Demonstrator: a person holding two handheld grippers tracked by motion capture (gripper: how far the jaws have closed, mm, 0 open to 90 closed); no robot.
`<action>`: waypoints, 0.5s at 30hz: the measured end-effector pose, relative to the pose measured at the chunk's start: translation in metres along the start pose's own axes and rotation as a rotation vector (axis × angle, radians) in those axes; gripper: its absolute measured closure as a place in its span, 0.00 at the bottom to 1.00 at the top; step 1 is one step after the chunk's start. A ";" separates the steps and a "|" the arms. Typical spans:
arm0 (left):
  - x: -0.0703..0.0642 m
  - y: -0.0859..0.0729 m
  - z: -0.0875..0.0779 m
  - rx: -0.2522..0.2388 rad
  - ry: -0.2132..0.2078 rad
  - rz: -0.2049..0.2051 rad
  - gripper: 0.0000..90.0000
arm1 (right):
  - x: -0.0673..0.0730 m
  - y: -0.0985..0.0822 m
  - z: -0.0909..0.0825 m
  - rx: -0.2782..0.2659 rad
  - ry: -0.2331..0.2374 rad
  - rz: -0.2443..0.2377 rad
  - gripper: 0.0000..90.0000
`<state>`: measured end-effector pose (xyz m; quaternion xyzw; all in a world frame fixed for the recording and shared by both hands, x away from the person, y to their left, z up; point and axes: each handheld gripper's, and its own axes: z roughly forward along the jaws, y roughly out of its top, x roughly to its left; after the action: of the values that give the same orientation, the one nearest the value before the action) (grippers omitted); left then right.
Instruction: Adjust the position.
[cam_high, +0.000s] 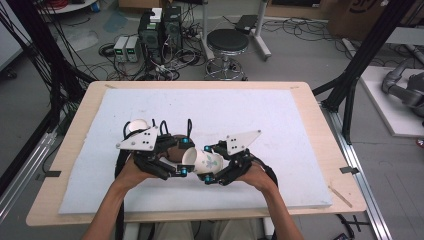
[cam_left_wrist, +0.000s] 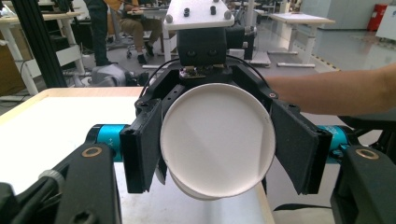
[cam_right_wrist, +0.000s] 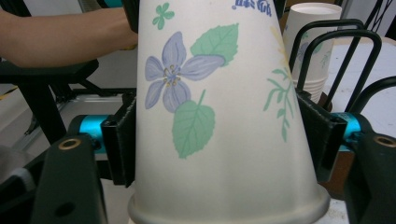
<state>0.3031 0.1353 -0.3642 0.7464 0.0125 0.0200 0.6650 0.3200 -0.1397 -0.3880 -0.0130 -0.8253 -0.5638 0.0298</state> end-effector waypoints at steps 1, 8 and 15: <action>0.000 0.000 0.000 0.001 0.002 0.001 0.41 | 0.000 0.000 0.000 -0.002 0.005 -0.007 0.33; -0.001 -0.004 0.002 0.028 0.044 -0.053 0.15 | 0.000 0.000 -0.001 0.014 -0.002 0.005 0.33; -0.004 -0.004 -0.009 0.097 0.047 -0.039 0.15 | 0.002 0.000 -0.005 0.033 -0.010 0.018 0.33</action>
<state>0.2990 0.1442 -0.3669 0.7768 0.0437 0.0238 0.6277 0.3180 -0.1443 -0.3864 -0.0225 -0.8345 -0.5496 0.0311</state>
